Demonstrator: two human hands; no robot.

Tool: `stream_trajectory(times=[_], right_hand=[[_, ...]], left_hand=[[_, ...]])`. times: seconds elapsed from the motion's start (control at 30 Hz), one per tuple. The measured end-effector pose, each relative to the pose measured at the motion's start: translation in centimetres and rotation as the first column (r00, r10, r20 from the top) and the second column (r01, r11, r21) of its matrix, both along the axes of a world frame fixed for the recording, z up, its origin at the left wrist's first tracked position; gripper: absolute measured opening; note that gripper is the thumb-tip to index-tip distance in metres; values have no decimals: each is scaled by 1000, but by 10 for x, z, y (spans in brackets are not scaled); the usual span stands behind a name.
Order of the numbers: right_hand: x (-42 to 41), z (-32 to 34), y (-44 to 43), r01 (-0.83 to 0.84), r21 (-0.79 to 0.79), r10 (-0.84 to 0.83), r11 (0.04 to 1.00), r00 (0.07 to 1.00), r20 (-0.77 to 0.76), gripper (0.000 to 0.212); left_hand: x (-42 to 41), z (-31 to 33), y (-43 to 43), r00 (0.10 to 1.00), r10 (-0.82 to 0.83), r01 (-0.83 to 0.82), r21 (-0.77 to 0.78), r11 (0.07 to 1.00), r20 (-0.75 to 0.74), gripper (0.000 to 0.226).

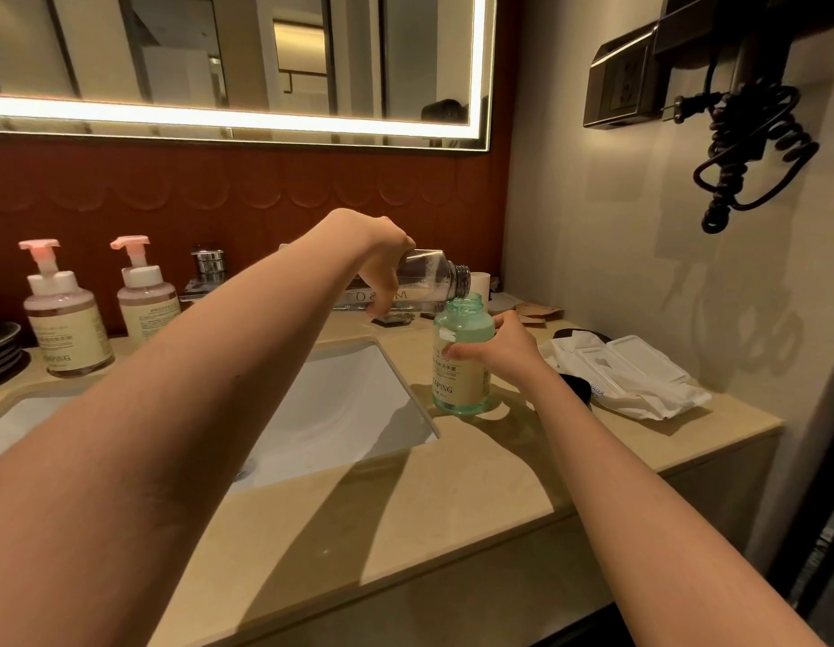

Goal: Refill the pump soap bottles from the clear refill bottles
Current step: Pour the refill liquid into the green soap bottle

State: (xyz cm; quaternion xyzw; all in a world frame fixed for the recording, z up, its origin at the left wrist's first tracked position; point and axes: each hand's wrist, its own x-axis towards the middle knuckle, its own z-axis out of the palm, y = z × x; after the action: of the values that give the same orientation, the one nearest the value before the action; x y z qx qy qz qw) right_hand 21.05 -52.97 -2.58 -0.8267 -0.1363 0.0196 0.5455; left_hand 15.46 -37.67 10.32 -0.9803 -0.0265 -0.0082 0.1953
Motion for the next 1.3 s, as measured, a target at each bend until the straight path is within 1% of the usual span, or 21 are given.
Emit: stream_trajectory(times=[0.3,0.47,0.6,0.7,0.83,0.93,1.0,1.07,1.13,1.2,1.3], right_hand=[[0,1,0,4,-7,-4,1000,1000,-2,70],[-1,1,1,4,-5,-4,1000,1000,-1,71],[-1,1,0,9,-6,-9,1000,1000,-2,71],[-2,1,0,6,1,-6,1000,1000,1,71],[-2,2,-1,0,3,0,1000,1000,-7,71],[-3,1,-1,-3,3,3,1000,1000,-1,72],[-4,1,-2,-7,18,7,1000,1000,1,71],[-4,0,-3,-16,34,16,999,1000,5,72],[-4,-1,-3,-21,39,21,999,1000,11,73],[-3,-2,-4,-22,38,21,999,1000,18,72],[-1,-2,-4,-24,40,23,999,999,25,71]], left_hand=[[-1,1,-2,1000,-2,2,-5,1000,-1,71],[-2,1,-1,1000,0,0,-13,1000,3,77],[0,-2,2,1000,-5,5,-47,999,-2,65],[0,-7,7,1000,-13,15,-108,994,20,62],[-1,-18,16,998,-11,24,-238,971,56,59],[-2,-29,23,996,-16,46,-348,937,90,62],[-2,-40,28,993,-14,65,-431,900,119,63],[0,-53,35,987,-10,97,-544,834,160,62],[3,-65,42,975,13,139,-657,741,222,61],[9,-73,47,955,75,177,-752,634,288,61],[21,-78,49,921,168,233,-844,483,351,67]])
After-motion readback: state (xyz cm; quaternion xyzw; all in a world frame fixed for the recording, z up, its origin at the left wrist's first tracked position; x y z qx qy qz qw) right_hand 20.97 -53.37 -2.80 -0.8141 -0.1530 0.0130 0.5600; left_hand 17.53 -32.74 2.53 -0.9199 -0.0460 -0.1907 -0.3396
